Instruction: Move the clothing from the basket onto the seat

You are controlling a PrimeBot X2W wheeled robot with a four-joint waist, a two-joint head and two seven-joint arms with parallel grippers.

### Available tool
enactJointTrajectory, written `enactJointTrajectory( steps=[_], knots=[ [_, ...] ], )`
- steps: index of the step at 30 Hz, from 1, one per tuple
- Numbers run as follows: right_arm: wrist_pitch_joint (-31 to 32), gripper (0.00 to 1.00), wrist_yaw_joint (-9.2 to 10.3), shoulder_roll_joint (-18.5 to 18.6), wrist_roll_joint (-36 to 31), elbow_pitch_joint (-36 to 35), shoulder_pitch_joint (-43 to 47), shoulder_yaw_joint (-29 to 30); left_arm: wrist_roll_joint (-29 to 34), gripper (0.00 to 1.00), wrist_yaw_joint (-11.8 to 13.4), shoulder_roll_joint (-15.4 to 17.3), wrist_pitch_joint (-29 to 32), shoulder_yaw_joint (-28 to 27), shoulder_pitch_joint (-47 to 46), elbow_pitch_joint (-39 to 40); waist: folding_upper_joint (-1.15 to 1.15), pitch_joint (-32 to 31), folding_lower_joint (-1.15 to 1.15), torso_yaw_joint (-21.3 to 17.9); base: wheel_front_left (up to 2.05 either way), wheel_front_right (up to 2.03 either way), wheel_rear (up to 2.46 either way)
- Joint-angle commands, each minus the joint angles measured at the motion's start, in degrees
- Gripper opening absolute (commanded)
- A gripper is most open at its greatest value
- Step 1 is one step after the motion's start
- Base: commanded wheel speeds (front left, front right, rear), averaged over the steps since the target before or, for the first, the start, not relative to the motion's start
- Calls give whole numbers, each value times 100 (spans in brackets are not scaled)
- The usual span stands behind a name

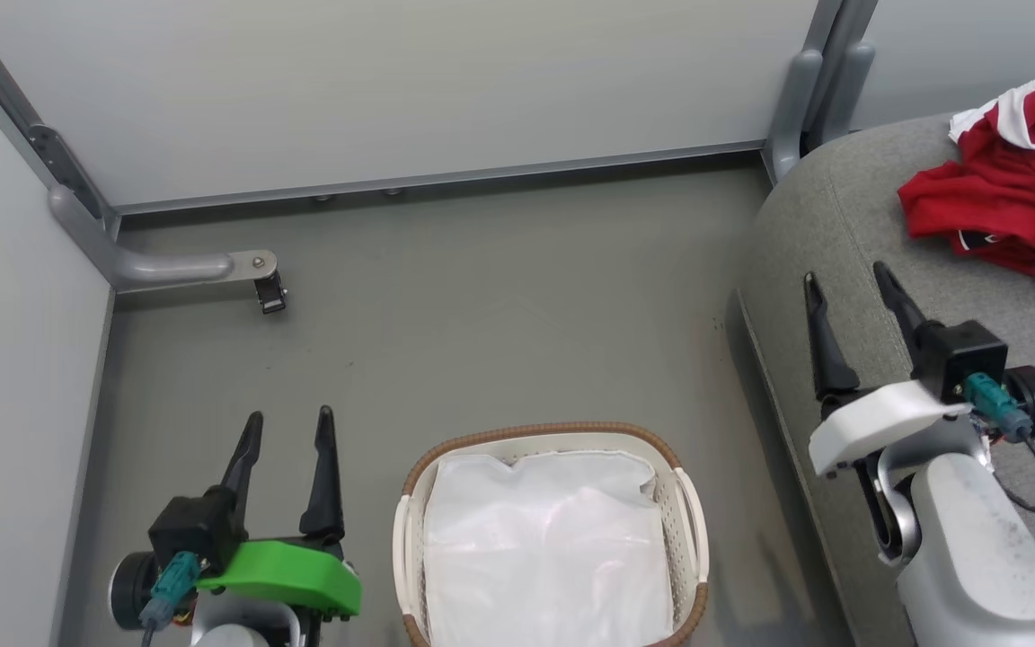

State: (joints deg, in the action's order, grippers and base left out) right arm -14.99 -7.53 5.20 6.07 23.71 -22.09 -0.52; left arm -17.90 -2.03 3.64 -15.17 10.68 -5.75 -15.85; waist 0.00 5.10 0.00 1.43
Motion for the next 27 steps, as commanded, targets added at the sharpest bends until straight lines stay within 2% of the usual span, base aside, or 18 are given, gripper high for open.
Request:
enactJointTrajectory(
  steps=[1, 7, 15, 27],
  knots=[
    [-29, 100, 8, -72, -50, -113, 225, -59, -24, 100, -24, -17, 4, -147, 171, 59, 0, -98, 0, 11, 0, 0, 0],
    [-28, 100, 8, -215, -109, -498, 732, 80, 127, 100, -99, -41, 4, -427, 500, 163, 0, -160, 0, -21, 0, 0, 0],
    [-29, 100, 8, -220, 307, -837, 1260, -139, 65, 100, -135, -71, 5, -501, 734, 127, 0, -278, 0, 5, 0, 0, 0],
    [-29, 100, 8, -221, 670, -972, 1638, -472, -226, 100, 37, -72, 4, -568, 1114, 297, 0, -314, 0, -39, 0, 0, 0]
  ],
)
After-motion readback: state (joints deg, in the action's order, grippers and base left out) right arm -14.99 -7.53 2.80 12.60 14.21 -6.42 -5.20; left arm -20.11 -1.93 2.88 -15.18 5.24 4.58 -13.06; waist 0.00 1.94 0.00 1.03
